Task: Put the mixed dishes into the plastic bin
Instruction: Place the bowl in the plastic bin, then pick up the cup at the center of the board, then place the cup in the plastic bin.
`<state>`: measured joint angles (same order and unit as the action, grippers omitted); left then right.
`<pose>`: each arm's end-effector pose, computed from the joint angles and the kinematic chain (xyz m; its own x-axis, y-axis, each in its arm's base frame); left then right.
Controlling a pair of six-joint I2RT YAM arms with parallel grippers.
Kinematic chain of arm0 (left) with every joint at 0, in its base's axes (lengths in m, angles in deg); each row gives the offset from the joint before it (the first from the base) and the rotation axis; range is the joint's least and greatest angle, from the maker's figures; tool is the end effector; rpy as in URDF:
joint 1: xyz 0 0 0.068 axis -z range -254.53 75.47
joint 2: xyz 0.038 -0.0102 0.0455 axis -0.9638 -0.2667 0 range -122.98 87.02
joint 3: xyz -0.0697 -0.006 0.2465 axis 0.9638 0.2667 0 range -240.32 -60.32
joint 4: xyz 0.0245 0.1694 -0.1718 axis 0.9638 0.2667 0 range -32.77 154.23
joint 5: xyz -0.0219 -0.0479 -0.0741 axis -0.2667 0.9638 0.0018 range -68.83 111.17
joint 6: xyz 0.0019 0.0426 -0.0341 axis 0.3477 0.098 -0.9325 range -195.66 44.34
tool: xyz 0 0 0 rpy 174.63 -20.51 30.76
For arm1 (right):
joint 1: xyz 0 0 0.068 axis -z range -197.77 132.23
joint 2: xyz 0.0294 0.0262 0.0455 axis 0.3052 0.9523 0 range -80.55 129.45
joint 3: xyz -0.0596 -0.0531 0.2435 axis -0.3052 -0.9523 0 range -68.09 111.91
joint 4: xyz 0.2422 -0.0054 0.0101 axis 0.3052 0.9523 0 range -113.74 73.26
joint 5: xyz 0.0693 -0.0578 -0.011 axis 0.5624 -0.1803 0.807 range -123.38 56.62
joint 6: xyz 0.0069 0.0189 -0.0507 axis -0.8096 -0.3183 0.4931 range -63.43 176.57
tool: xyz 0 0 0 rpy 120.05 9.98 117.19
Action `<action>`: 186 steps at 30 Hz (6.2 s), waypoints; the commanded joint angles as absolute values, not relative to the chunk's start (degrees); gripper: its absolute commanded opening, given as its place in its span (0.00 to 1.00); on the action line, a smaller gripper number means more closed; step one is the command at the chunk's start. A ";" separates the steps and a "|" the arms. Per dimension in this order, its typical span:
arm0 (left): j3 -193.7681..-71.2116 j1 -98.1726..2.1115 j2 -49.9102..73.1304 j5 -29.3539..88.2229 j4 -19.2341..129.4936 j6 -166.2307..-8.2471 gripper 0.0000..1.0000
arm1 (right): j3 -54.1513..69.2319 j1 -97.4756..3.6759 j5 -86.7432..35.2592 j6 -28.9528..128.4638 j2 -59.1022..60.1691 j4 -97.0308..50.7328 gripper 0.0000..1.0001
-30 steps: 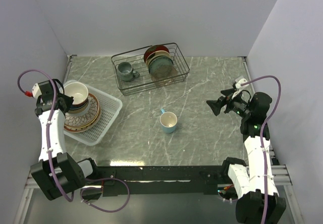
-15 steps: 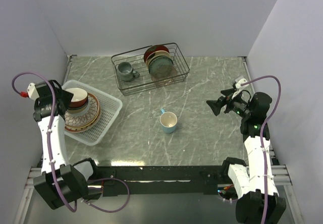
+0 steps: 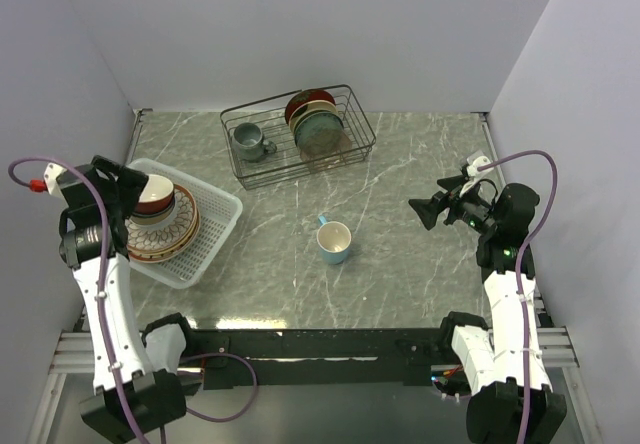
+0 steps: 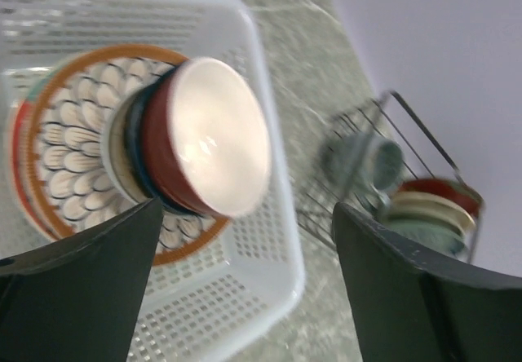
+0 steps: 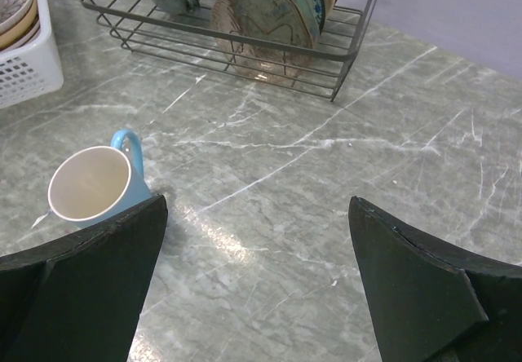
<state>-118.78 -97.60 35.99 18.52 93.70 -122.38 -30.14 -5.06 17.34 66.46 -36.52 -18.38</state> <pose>0.1617 0.0707 0.3403 0.0060 -0.7879 -0.6158 -0.6190 0.4808 -0.6211 0.1697 -0.0092 0.3017 -0.0874 -0.0917 -0.9919 -0.6251 0.7804 -0.0171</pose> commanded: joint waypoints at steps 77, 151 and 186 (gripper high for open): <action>-136.53 -17.66 -4.67 -6.86 98.54 -123.74 0.01 | -27.05 -4.41 18.03 67.12 -35.99 -18.03 1.00; -128.17 -53.52 29.36 -3.70 97.84 -108.80 0.01 | -26.79 -4.50 16.80 68.17 -34.49 -17.24 1.00; -117.89 -67.76 21.45 7.02 94.06 -105.37 0.01 | -26.61 -4.50 17.33 68.26 -35.11 -17.06 1.00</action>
<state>-117.49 -67.31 21.48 5.01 99.95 -106.23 -29.46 -4.98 17.07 67.62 -34.35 -16.00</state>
